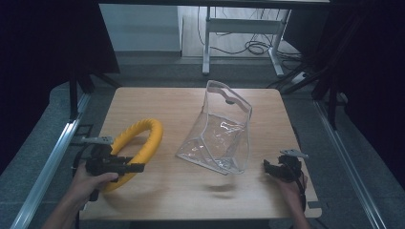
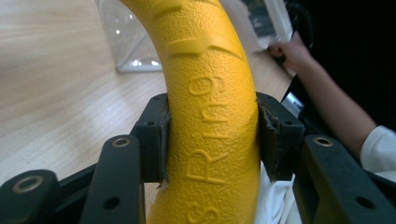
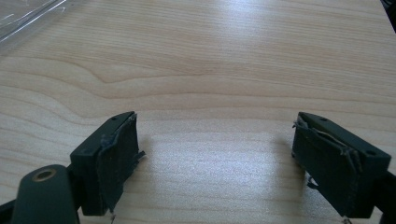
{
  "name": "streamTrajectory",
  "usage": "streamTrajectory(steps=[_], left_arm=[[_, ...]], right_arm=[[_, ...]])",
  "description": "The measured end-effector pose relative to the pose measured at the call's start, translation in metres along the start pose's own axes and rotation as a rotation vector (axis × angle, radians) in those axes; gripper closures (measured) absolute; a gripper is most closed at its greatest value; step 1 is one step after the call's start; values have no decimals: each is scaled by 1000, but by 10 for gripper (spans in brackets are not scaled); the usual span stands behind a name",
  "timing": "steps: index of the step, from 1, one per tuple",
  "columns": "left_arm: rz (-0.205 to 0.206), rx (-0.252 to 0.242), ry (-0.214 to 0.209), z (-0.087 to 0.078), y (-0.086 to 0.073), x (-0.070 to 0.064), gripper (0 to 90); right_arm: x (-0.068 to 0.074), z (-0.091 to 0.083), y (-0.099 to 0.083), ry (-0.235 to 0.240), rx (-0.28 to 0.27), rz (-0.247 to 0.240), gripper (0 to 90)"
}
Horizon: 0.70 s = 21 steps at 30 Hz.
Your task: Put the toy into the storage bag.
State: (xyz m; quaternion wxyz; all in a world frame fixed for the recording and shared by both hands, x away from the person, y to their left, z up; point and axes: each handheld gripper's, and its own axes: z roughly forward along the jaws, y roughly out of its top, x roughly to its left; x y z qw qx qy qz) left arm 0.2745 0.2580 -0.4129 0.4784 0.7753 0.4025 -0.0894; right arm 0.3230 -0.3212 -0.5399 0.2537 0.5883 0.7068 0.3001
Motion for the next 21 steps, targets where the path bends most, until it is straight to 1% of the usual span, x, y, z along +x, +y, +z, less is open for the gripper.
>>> streamTrajectory(steps=[1,3,5,6,8,9,10,11,13,16,18,20,21], left_arm=[[0,0,0,0,0,0,515],[-10,-18,-5,-3,1,2,515],[-11,-31,-3,-5,3,3,516],[-13,-48,-4,-7,4,4,516],[-15,-66,-6,-10,5,5,517],[-15,-66,-6,-10,5,5,517],[-13,-83,-3,-13,7,6,517],[-13,-83,-3,-13,7,6,517],[-11,-99,3,-16,8,7,518],[1,-133,17,-23,12,5,519],[9,-152,16,-27,14,4,519],[14,-158,17,-29,15,2,520],[26,-172,28,-33,18,0,519]], right_arm=[[0,0,0,0,0,0,148],[0,0,0,1,-1,0,148],[0,0,0,-1,0,0,149],[0,0,0,-1,0,0,148],[0,0,0,0,0,1,148],[0,0,0,-1,0,0,148],[0,0,0,0,-1,1,148],[0,0,0,0,-1,1,148],[0,0,0,0,-1,1,148],[0,0,0,-1,0,1,149],[0,0,0,-1,0,1,149],[0,0,0,0,-1,1,149],[0,0,0,0,-1,1,149]])
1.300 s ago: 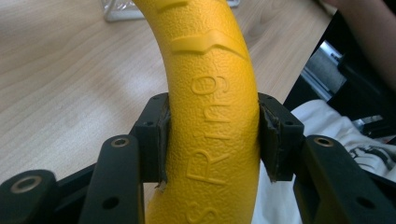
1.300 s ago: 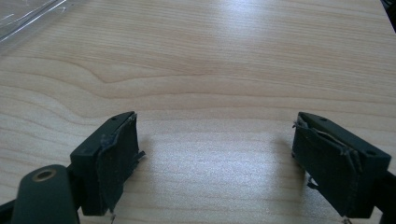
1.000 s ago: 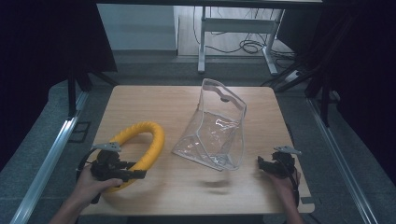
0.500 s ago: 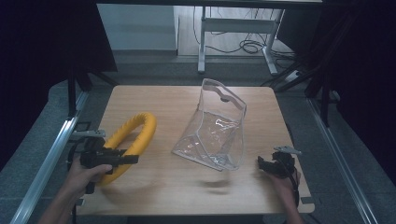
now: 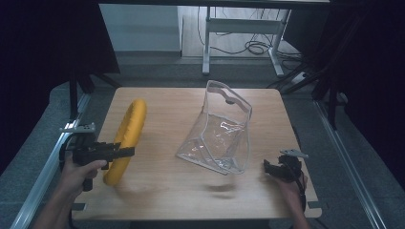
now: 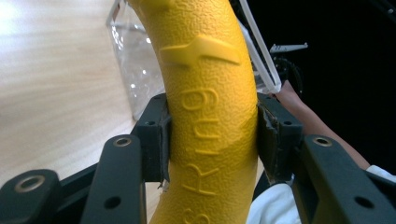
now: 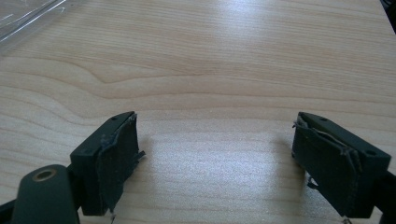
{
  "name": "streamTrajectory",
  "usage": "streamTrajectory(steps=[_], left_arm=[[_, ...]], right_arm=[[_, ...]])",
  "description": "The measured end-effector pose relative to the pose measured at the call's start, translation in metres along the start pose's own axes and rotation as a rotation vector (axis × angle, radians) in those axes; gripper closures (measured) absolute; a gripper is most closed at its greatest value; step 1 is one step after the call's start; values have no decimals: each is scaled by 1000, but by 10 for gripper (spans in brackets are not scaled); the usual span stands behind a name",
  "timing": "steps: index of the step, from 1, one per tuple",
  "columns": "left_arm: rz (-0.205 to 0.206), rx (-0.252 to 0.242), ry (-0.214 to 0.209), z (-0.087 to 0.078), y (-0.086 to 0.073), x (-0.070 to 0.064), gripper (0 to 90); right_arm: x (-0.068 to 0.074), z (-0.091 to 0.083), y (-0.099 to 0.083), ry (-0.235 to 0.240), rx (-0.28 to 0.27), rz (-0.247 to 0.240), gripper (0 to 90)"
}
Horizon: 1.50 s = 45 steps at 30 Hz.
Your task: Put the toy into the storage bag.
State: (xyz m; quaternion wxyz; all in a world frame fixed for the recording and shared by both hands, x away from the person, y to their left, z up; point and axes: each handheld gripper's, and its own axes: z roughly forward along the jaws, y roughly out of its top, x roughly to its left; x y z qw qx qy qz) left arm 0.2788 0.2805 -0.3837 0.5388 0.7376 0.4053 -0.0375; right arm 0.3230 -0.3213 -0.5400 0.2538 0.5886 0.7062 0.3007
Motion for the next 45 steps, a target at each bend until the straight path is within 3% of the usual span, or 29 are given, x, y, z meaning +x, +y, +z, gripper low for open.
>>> streamTrajectory(steps=[9,14,21,34,39,42,45], left_arm=[[28,-46,-3,-7,11,-9,520],[24,-74,-17,-7,14,-11,519],[13,-100,-70,-2,17,-13,518],[18,-173,-102,8,30,-26,517],[26,-211,-100,14,38,-32,517],[42,-256,-76,22,45,-42,517],[62,-272,-63,26,49,-48,517]], right_arm=[[0,0,0,-1,2,-1,149],[0,0,0,0,0,2,149],[0,0,0,0,1,-1,149],[0,0,0,0,2,1,149],[0,0,0,-1,2,0,149],[0,0,0,-2,1,0,150],[0,0,0,-2,1,0,150]])
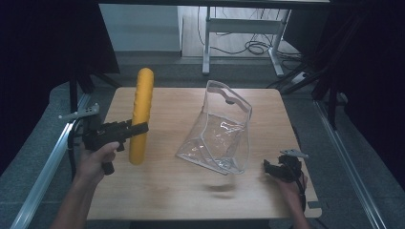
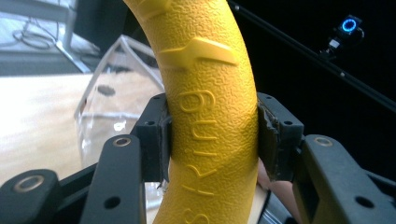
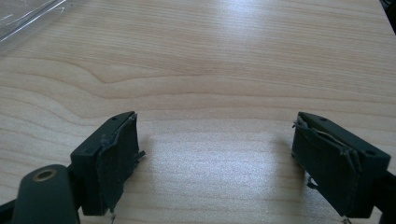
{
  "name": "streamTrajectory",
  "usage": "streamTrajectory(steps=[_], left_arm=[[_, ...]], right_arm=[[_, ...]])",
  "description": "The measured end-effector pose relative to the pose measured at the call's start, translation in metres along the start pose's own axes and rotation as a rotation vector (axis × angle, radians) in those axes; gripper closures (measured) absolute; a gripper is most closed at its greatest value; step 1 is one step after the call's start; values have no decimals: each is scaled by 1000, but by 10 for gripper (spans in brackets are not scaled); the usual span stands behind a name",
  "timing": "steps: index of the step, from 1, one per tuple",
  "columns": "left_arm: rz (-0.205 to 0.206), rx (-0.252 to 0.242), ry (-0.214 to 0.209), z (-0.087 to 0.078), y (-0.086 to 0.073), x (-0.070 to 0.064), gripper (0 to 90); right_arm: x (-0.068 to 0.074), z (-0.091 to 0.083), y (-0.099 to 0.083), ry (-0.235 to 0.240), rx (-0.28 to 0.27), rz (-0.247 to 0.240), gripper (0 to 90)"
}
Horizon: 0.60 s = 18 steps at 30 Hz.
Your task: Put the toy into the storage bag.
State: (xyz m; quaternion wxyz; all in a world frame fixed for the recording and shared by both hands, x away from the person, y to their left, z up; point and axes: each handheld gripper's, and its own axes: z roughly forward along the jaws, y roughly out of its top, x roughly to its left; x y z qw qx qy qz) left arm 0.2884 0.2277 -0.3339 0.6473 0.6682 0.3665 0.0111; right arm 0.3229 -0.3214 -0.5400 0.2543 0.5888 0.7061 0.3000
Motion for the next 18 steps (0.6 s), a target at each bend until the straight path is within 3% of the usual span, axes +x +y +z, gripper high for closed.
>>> streamTrajectory(steps=[7,18], left_arm=[[39,-21,-20,25,11,-17,516],[107,-71,1,59,27,-39,516]], right_arm=[[0,0,0,0,0,1,150],[0,0,0,0,0,0,150]])
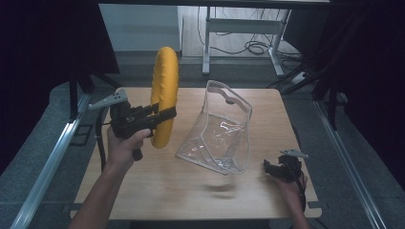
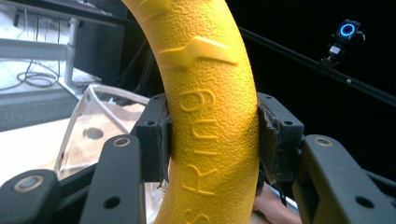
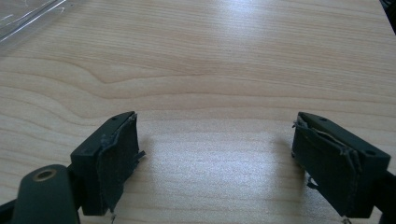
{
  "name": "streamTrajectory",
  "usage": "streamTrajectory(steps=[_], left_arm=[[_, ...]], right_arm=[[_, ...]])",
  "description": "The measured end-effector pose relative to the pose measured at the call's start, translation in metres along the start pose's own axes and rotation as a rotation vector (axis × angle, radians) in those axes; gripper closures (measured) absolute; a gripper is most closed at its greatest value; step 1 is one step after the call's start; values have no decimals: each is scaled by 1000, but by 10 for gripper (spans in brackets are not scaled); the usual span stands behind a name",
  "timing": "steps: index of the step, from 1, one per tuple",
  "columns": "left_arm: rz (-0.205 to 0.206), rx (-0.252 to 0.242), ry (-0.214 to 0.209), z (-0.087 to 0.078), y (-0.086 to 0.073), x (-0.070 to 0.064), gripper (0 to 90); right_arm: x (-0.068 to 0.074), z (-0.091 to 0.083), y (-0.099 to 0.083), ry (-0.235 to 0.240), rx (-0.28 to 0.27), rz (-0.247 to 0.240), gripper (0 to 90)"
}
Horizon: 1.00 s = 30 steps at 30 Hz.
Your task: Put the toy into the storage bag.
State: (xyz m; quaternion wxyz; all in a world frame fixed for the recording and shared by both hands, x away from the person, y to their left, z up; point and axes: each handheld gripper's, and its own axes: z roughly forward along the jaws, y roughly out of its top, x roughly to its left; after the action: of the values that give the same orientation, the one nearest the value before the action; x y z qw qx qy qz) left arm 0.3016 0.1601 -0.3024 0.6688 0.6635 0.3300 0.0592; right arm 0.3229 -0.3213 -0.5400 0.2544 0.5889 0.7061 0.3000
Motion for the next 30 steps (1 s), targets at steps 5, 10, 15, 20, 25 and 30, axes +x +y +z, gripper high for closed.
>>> streamTrajectory(steps=[5,10,15,20,25,30], left_arm=[[19,-9,3,9,2,-6,516],[33,-10,5,20,8,-12,516],[57,-10,7,33,14,-20,516],[65,-5,-6,41,16,-25,516],[71,-7,-18,50,19,-32,516],[80,-1,-34,60,23,-39,516]], right_arm=[[0,0,0,0,0,1,150],[0,0,0,1,1,1,150],[0,0,0,1,1,0,150],[0,0,0,2,1,-2,150],[0,0,0,1,1,0,150],[0,0,0,2,1,0,150]])
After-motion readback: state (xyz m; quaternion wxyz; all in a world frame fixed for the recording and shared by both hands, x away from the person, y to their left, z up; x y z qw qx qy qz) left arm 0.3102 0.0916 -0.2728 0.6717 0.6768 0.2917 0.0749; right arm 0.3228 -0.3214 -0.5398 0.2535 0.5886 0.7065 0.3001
